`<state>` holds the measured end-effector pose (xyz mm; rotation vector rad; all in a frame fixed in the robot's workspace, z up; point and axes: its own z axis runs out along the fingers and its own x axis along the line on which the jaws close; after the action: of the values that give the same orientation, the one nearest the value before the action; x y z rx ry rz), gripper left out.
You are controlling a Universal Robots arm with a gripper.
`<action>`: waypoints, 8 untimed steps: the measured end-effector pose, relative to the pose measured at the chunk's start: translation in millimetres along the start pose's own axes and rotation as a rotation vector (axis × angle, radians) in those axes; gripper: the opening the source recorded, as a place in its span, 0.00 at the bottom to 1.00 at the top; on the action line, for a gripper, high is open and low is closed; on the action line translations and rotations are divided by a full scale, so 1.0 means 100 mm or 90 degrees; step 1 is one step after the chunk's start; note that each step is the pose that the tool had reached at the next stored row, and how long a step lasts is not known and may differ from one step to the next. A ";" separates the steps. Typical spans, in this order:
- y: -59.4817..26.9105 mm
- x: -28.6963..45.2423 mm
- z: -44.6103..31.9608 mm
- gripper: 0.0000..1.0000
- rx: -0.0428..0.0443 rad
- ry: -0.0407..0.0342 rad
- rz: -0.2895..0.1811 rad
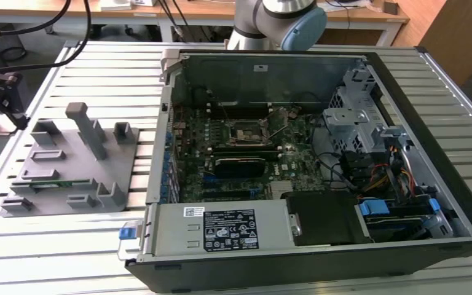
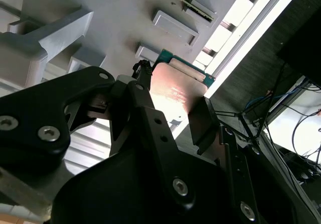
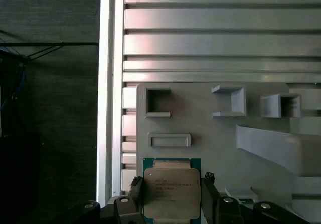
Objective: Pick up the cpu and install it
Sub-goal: 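Pick up the cpu and move it towards the insertion slot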
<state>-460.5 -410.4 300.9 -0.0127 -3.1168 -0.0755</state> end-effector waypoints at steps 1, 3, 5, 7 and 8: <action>0.000 0.000 -0.005 0.54 0.0000 0.0000 0.000; 0.001 0.000 -0.014 0.54 0.0000 0.0000 0.000; 0.001 0.000 -0.023 0.54 0.0000 0.0000 0.000; 0.002 0.001 -0.034 0.54 0.0000 0.0001 0.000; 0.002 0.001 -0.039 0.54 0.0000 0.0000 0.000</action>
<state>-460.5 -410.4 304.8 -0.0127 -3.1168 -0.0755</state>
